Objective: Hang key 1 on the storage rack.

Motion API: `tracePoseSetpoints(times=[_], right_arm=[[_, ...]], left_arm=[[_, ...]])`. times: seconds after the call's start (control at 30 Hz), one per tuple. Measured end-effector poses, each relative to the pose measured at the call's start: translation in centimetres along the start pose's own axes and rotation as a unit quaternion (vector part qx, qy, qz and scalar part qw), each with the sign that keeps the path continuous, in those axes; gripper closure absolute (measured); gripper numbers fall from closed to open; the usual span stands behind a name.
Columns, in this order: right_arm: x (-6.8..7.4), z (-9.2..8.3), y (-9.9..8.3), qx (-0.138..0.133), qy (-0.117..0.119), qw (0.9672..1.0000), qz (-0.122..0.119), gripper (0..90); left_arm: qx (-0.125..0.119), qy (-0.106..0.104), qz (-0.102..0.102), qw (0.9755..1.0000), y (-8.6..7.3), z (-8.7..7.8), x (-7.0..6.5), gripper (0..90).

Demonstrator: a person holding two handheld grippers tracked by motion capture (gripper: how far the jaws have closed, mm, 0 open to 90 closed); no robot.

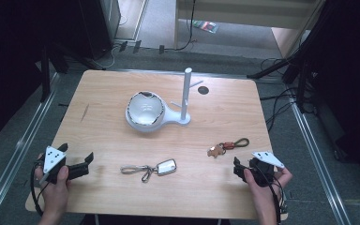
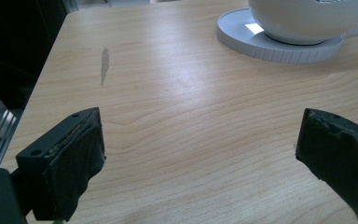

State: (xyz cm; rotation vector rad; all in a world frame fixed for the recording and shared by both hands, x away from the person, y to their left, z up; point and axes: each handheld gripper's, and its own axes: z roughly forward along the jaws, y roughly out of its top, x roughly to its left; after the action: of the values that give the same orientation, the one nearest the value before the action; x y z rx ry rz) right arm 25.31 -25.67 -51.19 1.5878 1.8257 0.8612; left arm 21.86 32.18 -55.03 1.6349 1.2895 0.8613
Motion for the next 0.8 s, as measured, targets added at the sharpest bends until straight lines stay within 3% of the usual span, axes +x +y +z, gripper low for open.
tracePoseSetpoints(times=[0.23, 0.5, 0.6, 0.73, 0.8], right_arm=[[0.8, 0.8, 2.0, 0.018, 0.003, 0.9998, 0.012, 21.1], [0.9, 2.0, 4.0, 0.058, -0.007, 0.9975, 0.040, 19.0], [0.5, 2.5, 4.9, 0.067, -0.027, 0.9962, 0.049, 14.7], [-0.4, 3.1, 5.5, 0.080, -0.021, 0.9936, 0.078, 14.9], [-0.6, 3.3, 5.7, 0.083, -0.025, 0.9930, 0.080, 15.4]], left_arm=[[0.001, 0.000, 0.001, 1.0000, 0.0, 0.0, -0.1, 1.3], [0.002, 0.000, 0.003, 1.0000, 0.0, 0.0, -0.1, 1.3], [0.002, 0.000, 0.003, 1.0000, 0.0, 0.0, -0.1, 1.2], [0.002, -0.001, 0.003, 1.0000, 0.0, 0.0, -0.1, 1.3], [0.003, -0.001, 0.005, 1.0000, 0.0, 0.0, -0.1, 1.2]])
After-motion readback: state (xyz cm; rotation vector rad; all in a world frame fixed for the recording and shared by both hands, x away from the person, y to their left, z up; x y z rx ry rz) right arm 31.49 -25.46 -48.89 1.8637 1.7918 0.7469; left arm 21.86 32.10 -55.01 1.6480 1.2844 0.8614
